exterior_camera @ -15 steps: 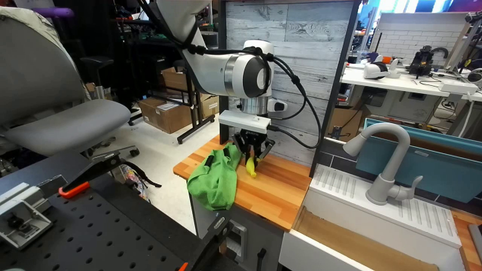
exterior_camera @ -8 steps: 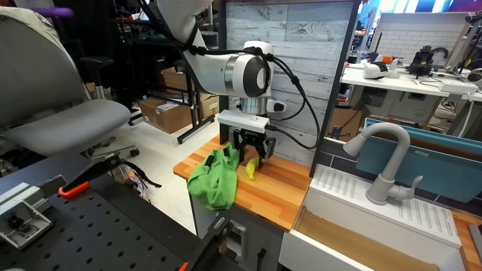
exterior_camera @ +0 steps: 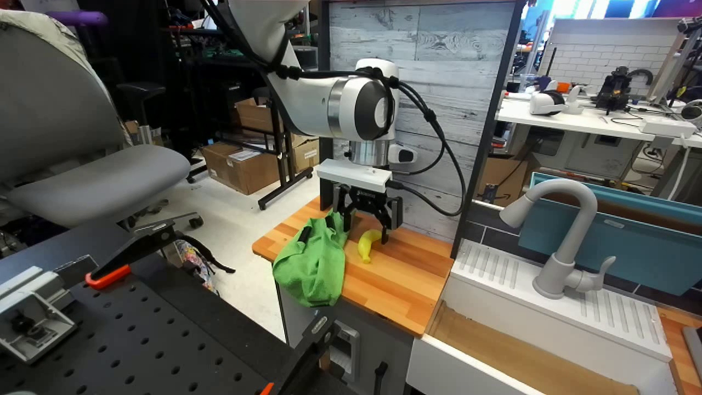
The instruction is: Move the banana to the left
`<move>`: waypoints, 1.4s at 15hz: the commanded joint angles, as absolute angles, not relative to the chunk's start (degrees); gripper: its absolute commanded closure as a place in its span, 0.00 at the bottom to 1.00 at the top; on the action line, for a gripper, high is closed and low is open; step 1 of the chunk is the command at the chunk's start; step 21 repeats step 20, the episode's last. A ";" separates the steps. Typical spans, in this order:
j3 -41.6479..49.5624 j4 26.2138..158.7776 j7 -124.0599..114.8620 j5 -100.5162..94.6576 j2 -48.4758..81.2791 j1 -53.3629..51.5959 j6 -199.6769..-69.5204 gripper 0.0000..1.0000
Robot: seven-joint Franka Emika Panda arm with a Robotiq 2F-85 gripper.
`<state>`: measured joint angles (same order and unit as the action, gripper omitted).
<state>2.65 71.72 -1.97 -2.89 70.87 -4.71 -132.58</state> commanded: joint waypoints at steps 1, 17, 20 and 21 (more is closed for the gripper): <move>2.74 71.56 -1.67 -4.01 69.63 -4.73 -132.81 0.00; 1.34 94.39 2.99 -3.47 51.31 -2.41 -148.63 0.00; 1.24 95.81 3.25 -3.47 50.36 -2.27 -148.96 0.00; 1.24 95.81 3.25 -3.47 50.36 -2.27 -148.96 0.00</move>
